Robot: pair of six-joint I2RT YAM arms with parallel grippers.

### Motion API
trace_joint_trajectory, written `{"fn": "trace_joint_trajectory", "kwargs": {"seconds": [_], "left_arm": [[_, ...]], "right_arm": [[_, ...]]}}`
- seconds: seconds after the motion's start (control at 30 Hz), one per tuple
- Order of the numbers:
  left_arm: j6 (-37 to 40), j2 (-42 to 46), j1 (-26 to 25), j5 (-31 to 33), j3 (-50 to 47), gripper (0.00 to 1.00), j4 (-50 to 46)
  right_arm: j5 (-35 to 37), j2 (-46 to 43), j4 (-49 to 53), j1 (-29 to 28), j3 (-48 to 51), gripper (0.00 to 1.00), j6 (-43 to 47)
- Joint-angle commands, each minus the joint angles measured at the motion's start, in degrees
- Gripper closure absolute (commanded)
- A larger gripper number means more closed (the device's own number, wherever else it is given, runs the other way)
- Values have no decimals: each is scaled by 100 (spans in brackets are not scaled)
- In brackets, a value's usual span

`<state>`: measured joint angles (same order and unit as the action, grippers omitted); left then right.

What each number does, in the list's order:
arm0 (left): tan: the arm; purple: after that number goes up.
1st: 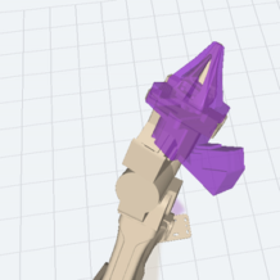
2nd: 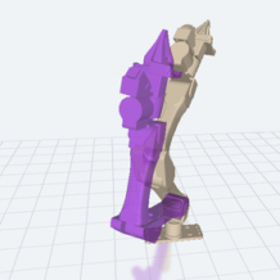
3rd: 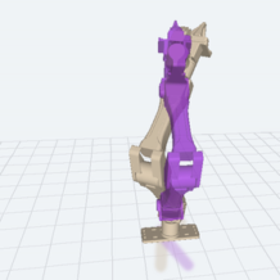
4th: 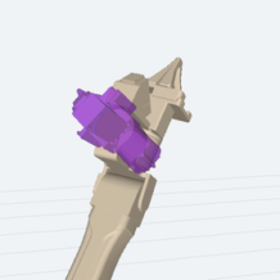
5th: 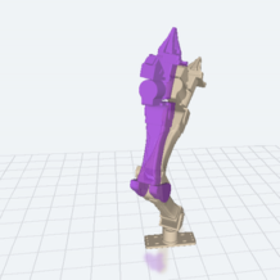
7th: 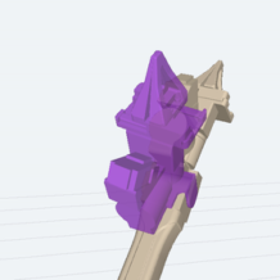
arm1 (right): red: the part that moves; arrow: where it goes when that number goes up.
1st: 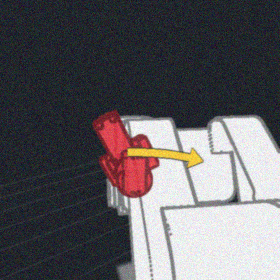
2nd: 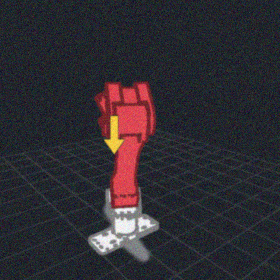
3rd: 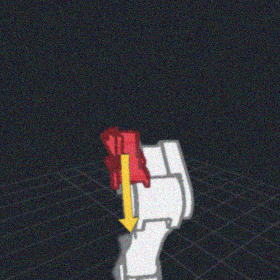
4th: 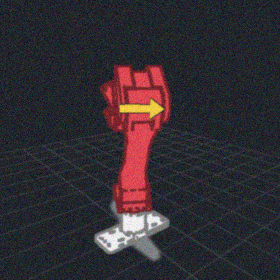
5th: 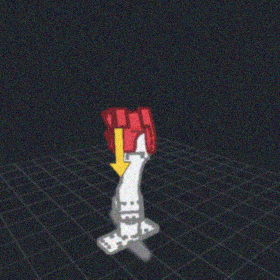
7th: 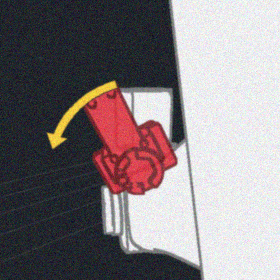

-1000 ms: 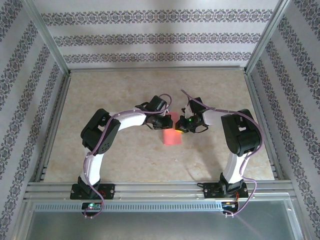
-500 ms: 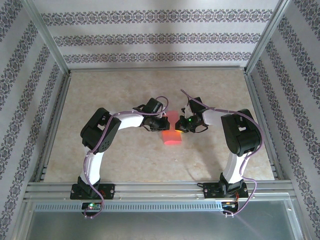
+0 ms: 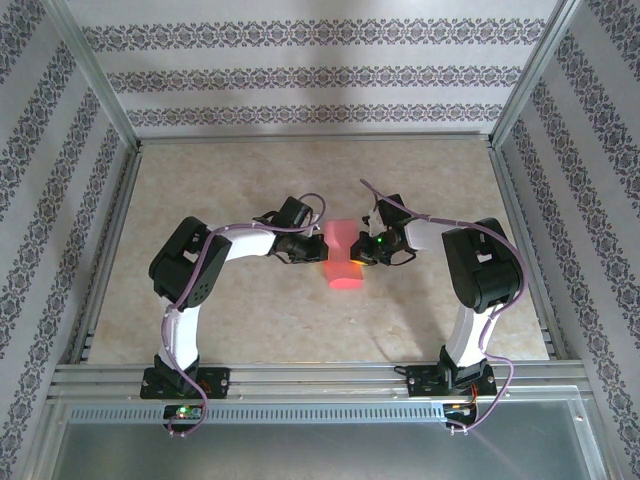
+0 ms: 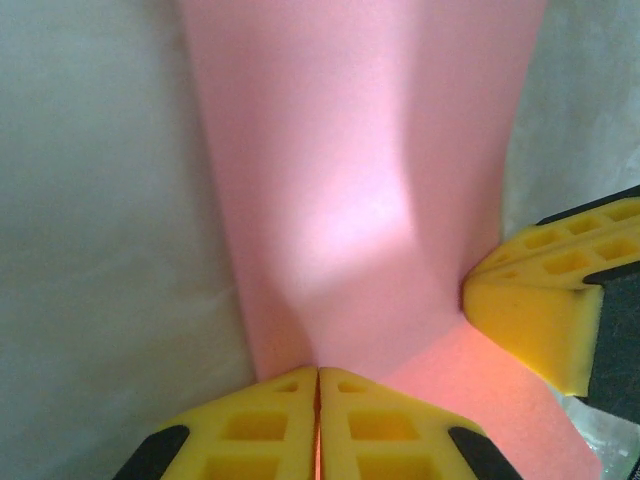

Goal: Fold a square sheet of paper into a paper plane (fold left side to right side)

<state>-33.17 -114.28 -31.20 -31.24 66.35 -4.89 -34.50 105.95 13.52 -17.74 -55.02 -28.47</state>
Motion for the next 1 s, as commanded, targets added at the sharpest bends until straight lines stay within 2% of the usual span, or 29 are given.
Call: {"fn": "trace_joint_trajectory", "kwargs": {"seconds": [0.0,0.23,0.43,0.63,0.97], "left_arm": [[249,161,161,369,-182,90,-426],[214,407,121,189,28,91,-126],[21,174,-80,-363,316,91,271],[109,-183,-306,-287,655,92,51],[345,-505,-369,-33,786,92,-468]], "right_arm": [[762,199,564,7,148,100,105],[743,152,546,0,141,100,92],[739,152,547,-2,125,100,84],[743,154,546,-2,124,100,87],[718,176,535,-19,97,100,96]]}}
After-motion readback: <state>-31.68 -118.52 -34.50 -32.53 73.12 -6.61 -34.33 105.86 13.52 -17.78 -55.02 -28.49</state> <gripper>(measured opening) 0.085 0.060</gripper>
